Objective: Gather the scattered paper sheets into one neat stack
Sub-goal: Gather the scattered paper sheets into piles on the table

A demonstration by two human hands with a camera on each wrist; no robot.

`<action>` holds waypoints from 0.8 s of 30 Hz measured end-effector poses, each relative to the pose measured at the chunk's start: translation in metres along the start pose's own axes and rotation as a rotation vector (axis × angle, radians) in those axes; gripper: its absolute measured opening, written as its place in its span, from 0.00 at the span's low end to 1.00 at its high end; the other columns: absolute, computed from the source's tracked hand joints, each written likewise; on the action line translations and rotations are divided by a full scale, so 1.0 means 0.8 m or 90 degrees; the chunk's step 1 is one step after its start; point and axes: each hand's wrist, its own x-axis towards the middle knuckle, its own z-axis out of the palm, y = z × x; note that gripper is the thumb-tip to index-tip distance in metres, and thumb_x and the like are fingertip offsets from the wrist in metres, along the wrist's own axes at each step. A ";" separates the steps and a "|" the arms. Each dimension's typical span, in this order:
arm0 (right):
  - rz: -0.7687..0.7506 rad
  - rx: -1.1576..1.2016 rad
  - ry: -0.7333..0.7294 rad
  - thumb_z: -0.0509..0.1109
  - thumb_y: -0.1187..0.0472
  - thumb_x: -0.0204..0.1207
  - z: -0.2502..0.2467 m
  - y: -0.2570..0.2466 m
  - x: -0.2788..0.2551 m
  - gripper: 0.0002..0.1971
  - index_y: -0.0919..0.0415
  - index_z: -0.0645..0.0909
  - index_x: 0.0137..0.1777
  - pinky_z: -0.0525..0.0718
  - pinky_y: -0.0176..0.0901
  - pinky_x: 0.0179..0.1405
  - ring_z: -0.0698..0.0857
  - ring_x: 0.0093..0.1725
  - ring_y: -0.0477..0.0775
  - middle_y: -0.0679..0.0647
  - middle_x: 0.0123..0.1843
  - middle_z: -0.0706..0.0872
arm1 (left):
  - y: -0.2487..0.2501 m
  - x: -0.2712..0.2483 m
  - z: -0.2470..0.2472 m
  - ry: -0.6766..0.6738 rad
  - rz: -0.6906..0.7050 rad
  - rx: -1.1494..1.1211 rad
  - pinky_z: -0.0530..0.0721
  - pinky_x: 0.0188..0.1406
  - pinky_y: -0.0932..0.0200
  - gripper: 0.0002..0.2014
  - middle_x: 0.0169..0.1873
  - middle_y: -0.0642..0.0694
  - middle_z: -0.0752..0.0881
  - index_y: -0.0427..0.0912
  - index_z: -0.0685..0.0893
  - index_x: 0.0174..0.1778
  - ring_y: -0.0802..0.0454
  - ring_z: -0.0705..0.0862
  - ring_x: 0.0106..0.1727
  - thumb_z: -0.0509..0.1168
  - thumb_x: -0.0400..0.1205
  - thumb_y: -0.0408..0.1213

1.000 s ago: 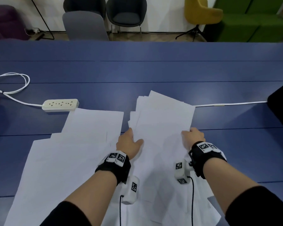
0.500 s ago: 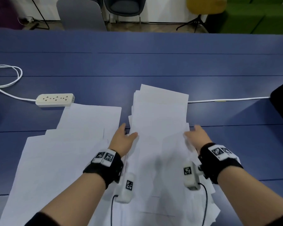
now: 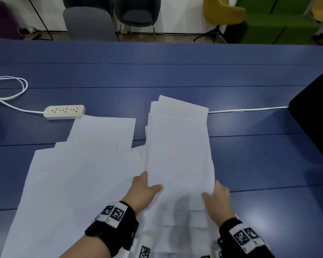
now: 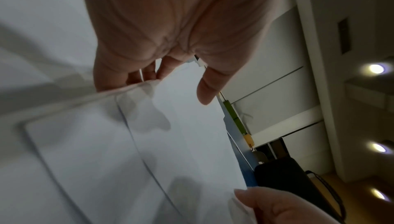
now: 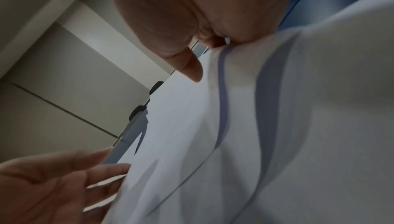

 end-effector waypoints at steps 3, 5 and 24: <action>0.047 -0.005 0.015 0.67 0.66 0.68 -0.009 -0.003 0.003 0.06 0.58 0.71 0.35 0.78 0.48 0.46 0.76 0.43 0.59 0.58 0.44 0.78 | 0.006 -0.011 0.002 0.027 -0.014 -0.008 0.80 0.52 0.53 0.18 0.48 0.42 0.81 0.45 0.77 0.37 0.45 0.81 0.46 0.69 0.62 0.54; 0.081 -0.005 0.039 0.67 0.64 0.68 -0.020 -0.004 0.011 0.07 0.62 0.70 0.34 0.79 0.52 0.45 0.77 0.42 0.61 0.62 0.42 0.78 | 0.003 -0.017 -0.006 0.076 -0.009 0.047 0.75 0.58 0.53 0.14 0.50 0.47 0.79 0.50 0.79 0.45 0.46 0.78 0.54 0.69 0.68 0.51; 0.143 -0.159 -0.043 0.78 0.59 0.68 0.007 -0.107 0.077 0.37 0.73 0.65 0.71 0.77 0.50 0.50 0.80 0.65 0.68 0.68 0.70 0.76 | -0.055 -0.023 -0.165 0.315 -0.156 -0.115 0.83 0.61 0.36 0.36 0.62 0.33 0.84 0.33 0.73 0.70 0.33 0.86 0.57 0.78 0.65 0.33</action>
